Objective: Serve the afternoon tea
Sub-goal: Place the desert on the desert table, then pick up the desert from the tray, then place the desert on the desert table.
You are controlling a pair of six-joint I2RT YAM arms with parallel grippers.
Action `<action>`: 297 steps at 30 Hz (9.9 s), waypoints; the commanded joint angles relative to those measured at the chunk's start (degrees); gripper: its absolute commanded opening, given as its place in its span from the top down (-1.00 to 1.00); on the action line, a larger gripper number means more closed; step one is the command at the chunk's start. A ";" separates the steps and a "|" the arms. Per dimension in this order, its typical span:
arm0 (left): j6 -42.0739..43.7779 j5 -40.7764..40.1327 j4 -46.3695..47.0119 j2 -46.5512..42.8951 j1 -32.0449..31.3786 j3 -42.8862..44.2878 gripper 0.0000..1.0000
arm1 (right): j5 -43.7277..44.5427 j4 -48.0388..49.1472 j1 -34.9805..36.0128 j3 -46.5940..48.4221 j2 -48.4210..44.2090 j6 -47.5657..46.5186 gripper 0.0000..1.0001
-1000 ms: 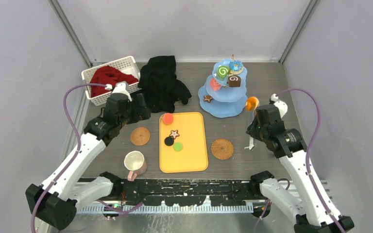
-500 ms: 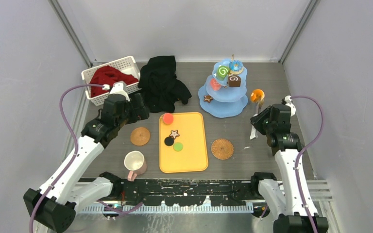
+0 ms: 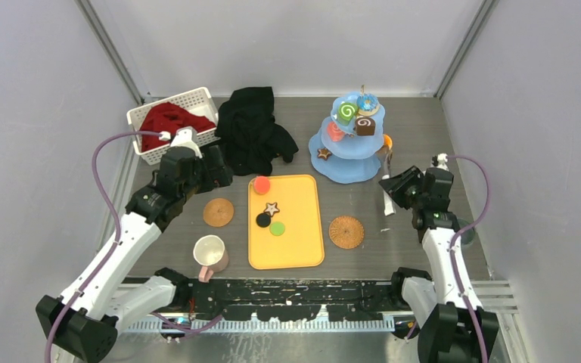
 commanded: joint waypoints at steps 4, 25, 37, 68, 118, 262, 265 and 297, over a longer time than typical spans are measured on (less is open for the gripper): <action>0.76 -0.07 2.51 -3.06 0.25 0.36 -0.99 | -10.98 15.19 -0.39 -0.91 5.69 0.92 0.99; -1.45 -0.18 -0.86 -3.47 0.25 2.60 -0.99 | -19.77 28.60 -1.78 3.15 26.58 -2.11 0.99; -2.83 0.61 -1.89 -4.39 0.21 2.64 -0.99 | -21.37 33.10 -2.53 3.38 30.31 1.12 0.56; -2.71 1.99 -0.34 -5.25 0.23 0.80 -0.99 | -16.34 -4.23 -2.95 2.21 4.78 -6.59 0.21; -3.43 -2.59 -2.39 -3.63 0.25 3.41 -0.99 | 8.56 4.32 52.33 25.14 28.55 -6.07 0.62; -3.20 -6.79 -8.22 -8.85 0.25 0.26 -0.99 | 16.70 -22.83 58.40 42.47 36.94 -29.45 0.18; -3.15 -6.74 -8.23 -8.71 0.26 0.25 -0.99 | 16.77 -22.52 58.46 42.42 36.88 -29.16 0.17; 2.47 1.03 -2.31 -3.90 0.26 2.56 -0.99 | 13.40 -11.07 43.94 8.67 -8.54 3.55 0.99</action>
